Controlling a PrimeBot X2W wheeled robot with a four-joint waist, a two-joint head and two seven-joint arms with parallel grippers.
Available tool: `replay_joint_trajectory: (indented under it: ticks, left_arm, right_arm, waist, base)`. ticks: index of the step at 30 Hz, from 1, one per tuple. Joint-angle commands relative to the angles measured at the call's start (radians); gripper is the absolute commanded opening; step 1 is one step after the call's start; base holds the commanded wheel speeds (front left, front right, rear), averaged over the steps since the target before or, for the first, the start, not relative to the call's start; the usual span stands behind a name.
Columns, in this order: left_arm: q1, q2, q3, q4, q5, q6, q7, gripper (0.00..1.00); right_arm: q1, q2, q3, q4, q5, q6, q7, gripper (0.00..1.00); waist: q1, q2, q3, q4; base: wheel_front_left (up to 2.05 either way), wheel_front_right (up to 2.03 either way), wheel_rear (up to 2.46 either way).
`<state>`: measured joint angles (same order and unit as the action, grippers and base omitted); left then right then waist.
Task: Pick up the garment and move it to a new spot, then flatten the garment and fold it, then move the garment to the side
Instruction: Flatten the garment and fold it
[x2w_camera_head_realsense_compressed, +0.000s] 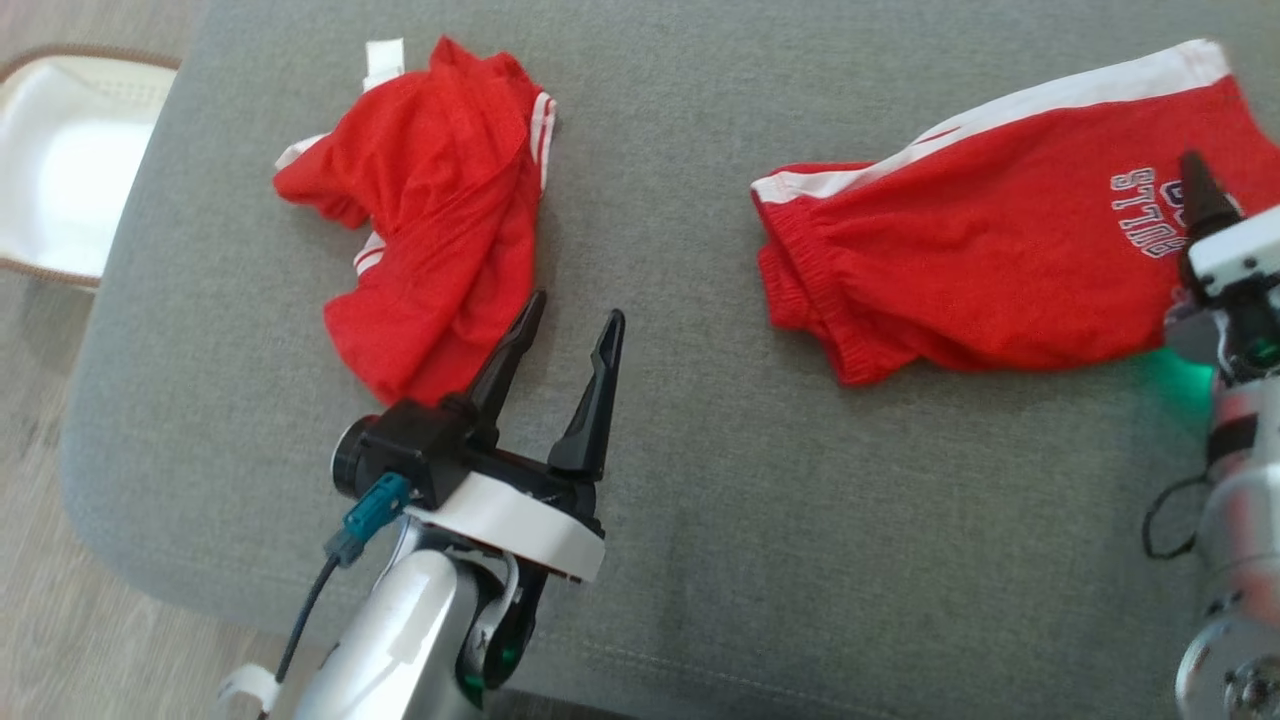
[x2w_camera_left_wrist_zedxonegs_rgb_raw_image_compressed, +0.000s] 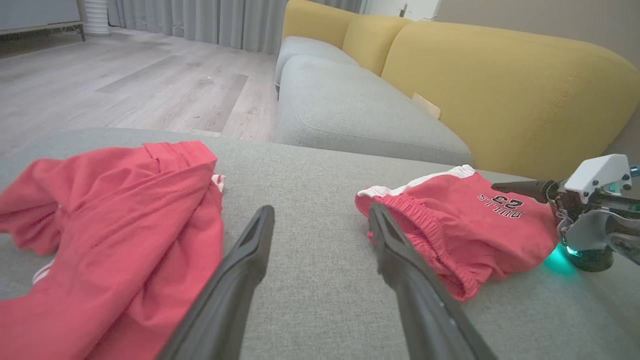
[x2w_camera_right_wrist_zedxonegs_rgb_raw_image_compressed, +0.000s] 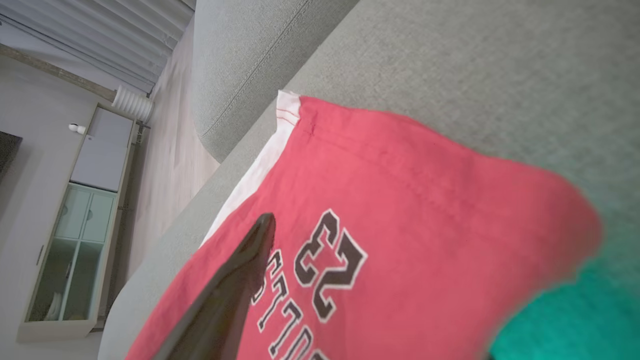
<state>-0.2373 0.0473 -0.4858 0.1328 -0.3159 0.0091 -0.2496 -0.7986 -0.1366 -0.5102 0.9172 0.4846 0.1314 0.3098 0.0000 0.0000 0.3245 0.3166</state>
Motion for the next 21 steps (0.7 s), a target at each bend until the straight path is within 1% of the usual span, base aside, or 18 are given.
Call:
replay_joint_trajectory:
  ticks: [1, 4, 5, 6, 12, 15, 21]
  left_arm:
    - [-0.038, 0.003, 0.022, -0.038, -0.010, 0.005, -0.012, 1.00]
    - [-0.044, 0.003, 0.016, -0.042, -0.016, 0.009, -0.012, 1.00]
    - [-0.045, 0.003, 0.015, -0.042, -0.018, 0.011, -0.012, 1.00]
    - [-0.047, 0.003, 0.014, -0.042, -0.020, 0.012, -0.012, 1.00]
    - [-0.049, 0.003, 0.014, -0.038, -0.022, 0.019, -0.012, 1.00]
    - [-0.049, 0.003, 0.016, -0.036, -0.022, 0.019, -0.012, 1.00]
    - [-0.040, 0.003, 0.019, -0.028, -0.015, 0.014, -0.012, 1.00]
  right_arm:
    - [-0.016, 0.022, 0.012, 0.025, -0.012, -0.001, 0.019, 1.00]
    - [-0.042, 0.005, -0.003, 0.063, -0.041, -0.001, 0.010, 1.00]
    - [-0.049, 0.000, -0.005, 0.074, -0.053, -0.001, 0.006, 0.44]
    - [-0.055, -0.003, -0.007, 0.084, -0.064, -0.001, -0.001, 0.00]
    - [-0.070, -0.003, -0.008, 0.111, -0.088, -0.001, -0.042, 0.00]
    - [-0.064, 0.001, -0.004, 0.110, -0.090, -0.001, -0.085, 0.00]
    - [-0.032, 0.008, -0.027, 0.089, -0.054, -0.001, -0.186, 0.00]
  waist:
    - [0.0000, 0.0000, 0.010, 0.010]
    - [0.0000, 0.0000, 0.017, 0.018]
    - [0.0000, 0.0000, 0.018, 0.020]
    - [0.0000, 0.0000, 0.020, 0.020]
    - [0.0000, 0.0000, 0.014, 0.008]
    - [0.0000, 0.0000, 0.005, -0.006]
    - [0.0000, 0.0000, -0.033, -0.048]
  base:
    - [0.00, 0.00, 0.00]
    - [0.00, 0.00, 0.00]
    - [0.00, 0.00, 0.00]
    - [0.00, 0.00, 0.00]
    - [0.00, 0.00, 0.00]
    - [0.00, 0.00, 0.00]
    - [0.00, 0.00, 0.00]
